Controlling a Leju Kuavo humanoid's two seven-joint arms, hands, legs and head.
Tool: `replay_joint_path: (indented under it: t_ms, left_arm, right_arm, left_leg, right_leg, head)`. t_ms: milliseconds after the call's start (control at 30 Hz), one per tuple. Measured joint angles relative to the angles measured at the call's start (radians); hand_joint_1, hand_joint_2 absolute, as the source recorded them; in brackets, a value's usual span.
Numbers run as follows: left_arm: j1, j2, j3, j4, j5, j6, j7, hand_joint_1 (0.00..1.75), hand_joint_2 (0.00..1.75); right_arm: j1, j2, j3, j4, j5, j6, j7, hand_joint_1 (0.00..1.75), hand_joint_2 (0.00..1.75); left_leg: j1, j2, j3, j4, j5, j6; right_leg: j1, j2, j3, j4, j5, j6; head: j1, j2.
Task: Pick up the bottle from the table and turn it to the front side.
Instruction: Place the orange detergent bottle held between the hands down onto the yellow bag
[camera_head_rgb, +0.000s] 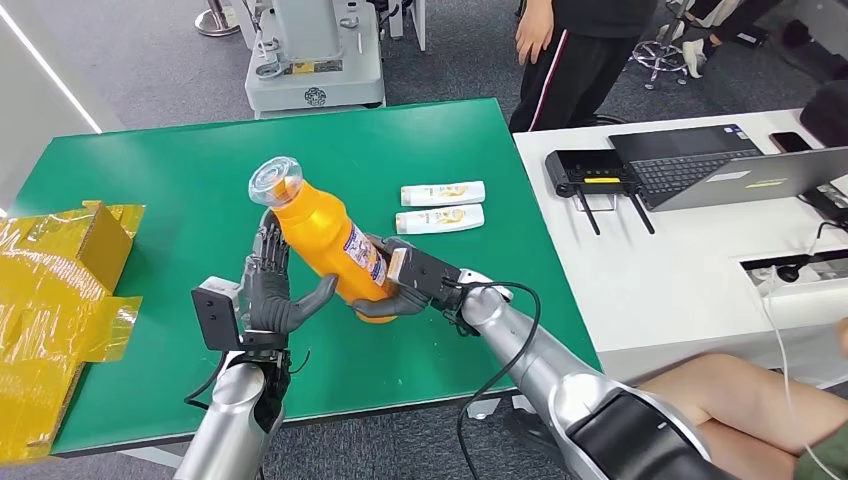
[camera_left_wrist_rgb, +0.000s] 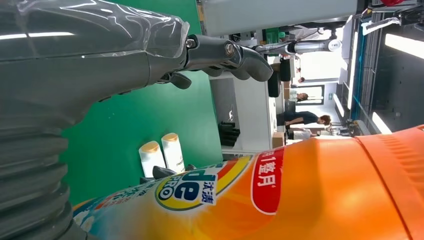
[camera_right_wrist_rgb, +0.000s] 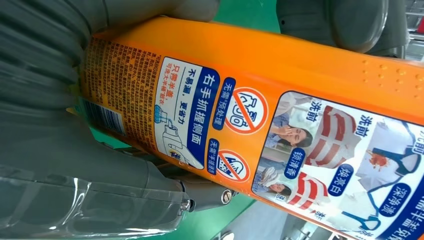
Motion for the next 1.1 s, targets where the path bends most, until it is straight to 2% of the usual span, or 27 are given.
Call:
replay_joint_path:
  t_ms: [467,867,1100]
  left_arm:
    - [-0.020,0.000,-0.028,-0.014,-0.012,-0.011,0.039,0.00,1.75]
    - [-0.103,0.003,-0.047,-0.017,0.046,-0.167,0.143,0.00,1.75]
    - [-0.127,0.004,-0.066,-0.002,0.050,-0.180,0.151,0.00,1.75]
  right_arm:
    - [0.028,0.002,0.031,0.049,0.045,-0.016,0.035,1.75,1.75]
    - [0.035,-0.003,0.043,0.064,0.079,-0.036,0.055,1.75,1.75]
    - [0.027,-0.007,0.048,0.064,0.096,-0.073,0.052,1.75,1.75]
  left_leg:
    - [0.000,0.000,0.000,0.000,0.000,0.000]
    - [0.000,0.000,0.000,0.000,0.000,0.000]
    - [0.000,0.000,0.000,0.000,0.000,0.000]
  right_leg:
    - [0.000,0.000,0.000,0.000,0.000,0.000]
    - [0.000,0.000,-0.001,0.000,0.000,0.000]
    - [0.000,0.001,-0.001,0.000,0.000,0.000]
  head:
    - [0.000,0.000]
    - [0.000,0.000]
    - [0.000,0.000]
